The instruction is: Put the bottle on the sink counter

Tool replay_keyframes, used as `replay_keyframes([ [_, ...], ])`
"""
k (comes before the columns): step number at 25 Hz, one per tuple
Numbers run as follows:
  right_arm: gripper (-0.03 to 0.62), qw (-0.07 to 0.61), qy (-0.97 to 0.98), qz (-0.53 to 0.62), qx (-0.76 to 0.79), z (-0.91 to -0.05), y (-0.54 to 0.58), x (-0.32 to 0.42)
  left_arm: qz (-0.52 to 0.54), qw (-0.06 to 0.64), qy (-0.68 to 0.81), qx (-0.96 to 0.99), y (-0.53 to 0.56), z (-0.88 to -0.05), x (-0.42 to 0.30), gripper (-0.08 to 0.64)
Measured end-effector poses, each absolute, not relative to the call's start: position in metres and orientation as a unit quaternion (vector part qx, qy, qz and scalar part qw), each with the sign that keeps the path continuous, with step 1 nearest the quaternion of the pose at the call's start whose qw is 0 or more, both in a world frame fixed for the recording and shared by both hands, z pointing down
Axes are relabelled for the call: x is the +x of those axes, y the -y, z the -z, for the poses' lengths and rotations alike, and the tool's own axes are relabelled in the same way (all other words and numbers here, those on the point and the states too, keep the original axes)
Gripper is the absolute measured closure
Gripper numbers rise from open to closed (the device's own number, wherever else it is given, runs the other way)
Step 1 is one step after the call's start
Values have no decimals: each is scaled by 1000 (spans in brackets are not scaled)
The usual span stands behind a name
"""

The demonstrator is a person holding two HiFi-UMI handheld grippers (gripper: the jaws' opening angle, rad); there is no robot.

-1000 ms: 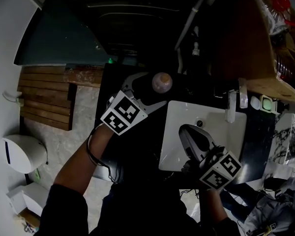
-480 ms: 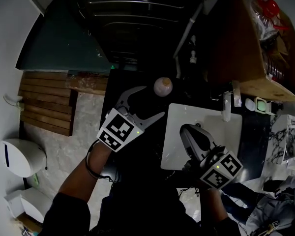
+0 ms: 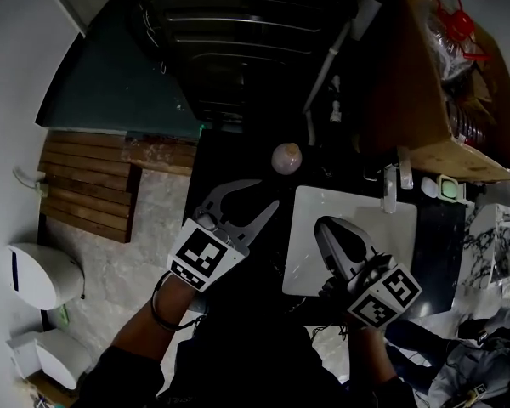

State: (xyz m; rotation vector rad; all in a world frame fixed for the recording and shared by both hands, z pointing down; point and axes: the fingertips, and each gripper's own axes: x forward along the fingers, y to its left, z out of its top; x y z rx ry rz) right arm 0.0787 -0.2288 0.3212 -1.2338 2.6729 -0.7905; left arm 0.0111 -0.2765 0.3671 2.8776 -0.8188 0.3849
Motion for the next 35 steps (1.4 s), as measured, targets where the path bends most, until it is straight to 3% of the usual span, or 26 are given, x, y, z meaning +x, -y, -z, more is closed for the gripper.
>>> replay_keyframes([
  [11, 566, 48, -888, 234, -393, -300, 214, 69, -105, 52, 291, 949, 238, -337, -3, 546],
  [16, 566, 49, -894, 222, -387, -291, 206, 63, -88, 20, 298, 950, 228, -321, -11, 552],
  [35, 566, 46, -902, 210, -376, -288, 187, 49, -74, 28, 302, 950, 214, -308, -15, 554],
])
